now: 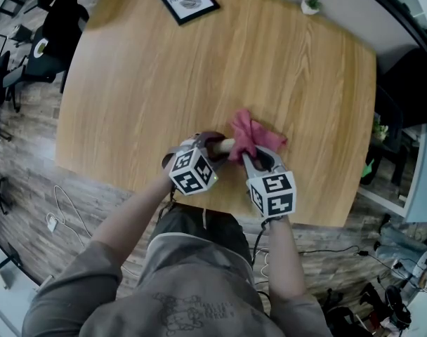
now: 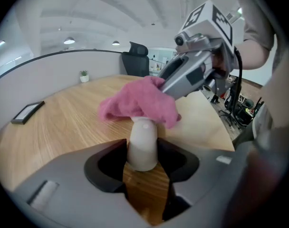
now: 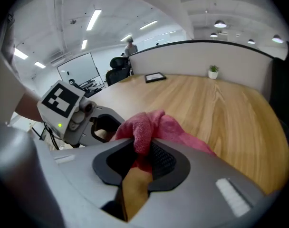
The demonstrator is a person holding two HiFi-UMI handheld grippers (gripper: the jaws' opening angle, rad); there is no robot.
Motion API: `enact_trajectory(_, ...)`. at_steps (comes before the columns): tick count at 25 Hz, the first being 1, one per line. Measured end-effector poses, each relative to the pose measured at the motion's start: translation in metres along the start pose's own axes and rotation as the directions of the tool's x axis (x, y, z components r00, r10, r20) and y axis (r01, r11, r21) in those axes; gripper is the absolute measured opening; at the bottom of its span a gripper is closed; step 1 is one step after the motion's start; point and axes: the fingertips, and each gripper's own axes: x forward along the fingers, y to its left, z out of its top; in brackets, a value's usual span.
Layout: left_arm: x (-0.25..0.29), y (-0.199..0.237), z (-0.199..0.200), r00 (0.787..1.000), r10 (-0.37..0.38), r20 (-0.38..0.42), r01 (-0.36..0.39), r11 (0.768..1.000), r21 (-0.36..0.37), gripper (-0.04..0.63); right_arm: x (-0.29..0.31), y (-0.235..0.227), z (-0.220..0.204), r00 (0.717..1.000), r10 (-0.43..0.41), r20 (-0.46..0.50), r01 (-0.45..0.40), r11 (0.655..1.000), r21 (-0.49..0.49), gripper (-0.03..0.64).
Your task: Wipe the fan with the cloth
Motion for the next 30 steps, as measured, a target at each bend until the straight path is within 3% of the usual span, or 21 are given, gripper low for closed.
enact_trajectory(3, 0.000, 0.000, 0.001, 1.000, -0.002, 0.001, 0.002, 1.000, 0.001, 0.202, -0.013, -0.036, -0.002, 0.994, -0.104, 0.030, 0.102, 0.992, 0.074, 0.083)
enact_trajectory(7, 0.000, 0.001, 0.000, 1.000, -0.003, -0.001, 0.003, 1.000, -0.001, 0.201, -0.014, -0.061, 0.004, 0.972, -0.232, 0.041, 0.228, 0.969, 0.091, 0.083)
enact_trajectory(10, 0.001, 0.000, 0.001, 1.000, -0.003, 0.000, 0.003, 1.000, -0.003, 0.201, -0.007, -0.058, 0.011, 0.960, -0.272, 0.060, 0.266, 0.959, 0.098, 0.083)
enact_trajectory(17, 0.001, 0.000, 0.000, 1.000, -0.003, -0.001, 0.003, 1.000, 0.001, 0.201, 0.022, 0.003, 0.020, 0.987, -0.141, 0.075, 0.141, 0.990, 0.005, 0.083)
enact_trajectory(22, 0.001, 0.000, 0.000, 1.000, -0.001, -0.002, 0.001, 1.000, 0.002, 0.201, 0.037, 0.045, 0.008, 0.998, 0.054, -0.044, -0.059, 0.990, -0.130, 0.083)
enact_trajectory(26, 0.002, -0.001, 0.001, 1.000, -0.001, 0.001, 0.001, 1.000, 0.008, 0.201, 0.030, 0.044, 0.000, 0.988, 0.142, -0.068, -0.146, 0.987, -0.070, 0.083)
enact_trajectory(30, 0.001, 0.000, 0.000, 1.000, -0.001, 0.002, 0.001, 1.000, 0.007, 0.201, 0.021, 0.032, 0.002, 0.983, 0.175, -0.059, -0.176, 0.984, -0.004, 0.083)
